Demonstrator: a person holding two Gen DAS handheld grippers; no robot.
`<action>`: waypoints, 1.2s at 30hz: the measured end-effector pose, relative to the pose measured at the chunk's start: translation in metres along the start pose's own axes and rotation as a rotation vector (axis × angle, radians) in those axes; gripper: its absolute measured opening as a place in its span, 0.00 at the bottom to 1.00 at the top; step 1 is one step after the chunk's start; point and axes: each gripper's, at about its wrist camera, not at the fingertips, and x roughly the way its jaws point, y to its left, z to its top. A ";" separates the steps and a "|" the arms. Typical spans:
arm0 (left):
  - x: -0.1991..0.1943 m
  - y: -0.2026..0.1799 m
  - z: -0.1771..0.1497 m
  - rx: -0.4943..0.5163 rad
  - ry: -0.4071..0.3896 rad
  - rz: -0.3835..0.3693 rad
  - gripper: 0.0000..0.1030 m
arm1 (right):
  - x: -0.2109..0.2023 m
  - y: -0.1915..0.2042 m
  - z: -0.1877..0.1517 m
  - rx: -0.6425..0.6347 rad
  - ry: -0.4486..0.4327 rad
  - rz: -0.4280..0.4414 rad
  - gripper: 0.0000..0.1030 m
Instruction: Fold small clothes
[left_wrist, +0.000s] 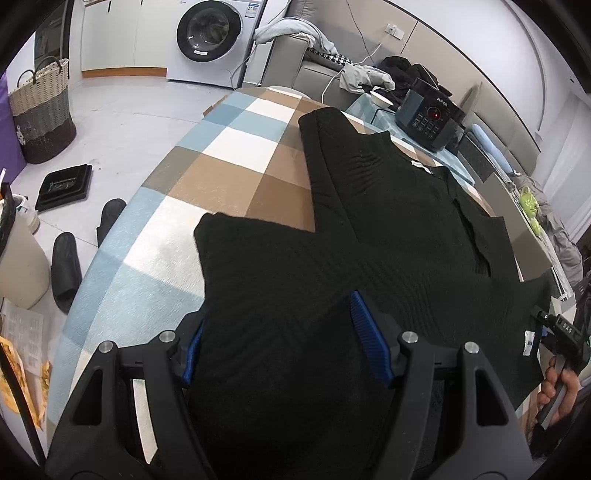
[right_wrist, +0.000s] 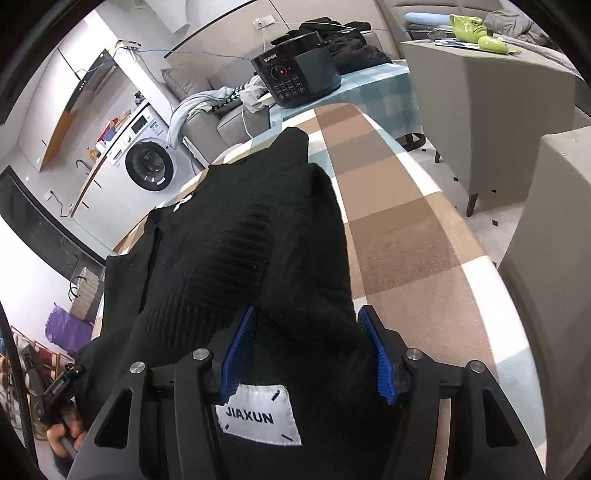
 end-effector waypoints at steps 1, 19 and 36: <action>0.002 -0.001 0.001 -0.002 -0.005 -0.006 0.57 | 0.001 0.001 0.000 -0.009 -0.001 -0.002 0.56; -0.010 0.005 -0.019 0.029 0.022 -0.013 0.08 | -0.025 0.009 -0.038 -0.023 0.044 0.041 0.20; -0.100 0.034 -0.091 -0.008 0.014 0.004 0.27 | -0.122 -0.006 -0.119 0.053 -0.056 0.030 0.42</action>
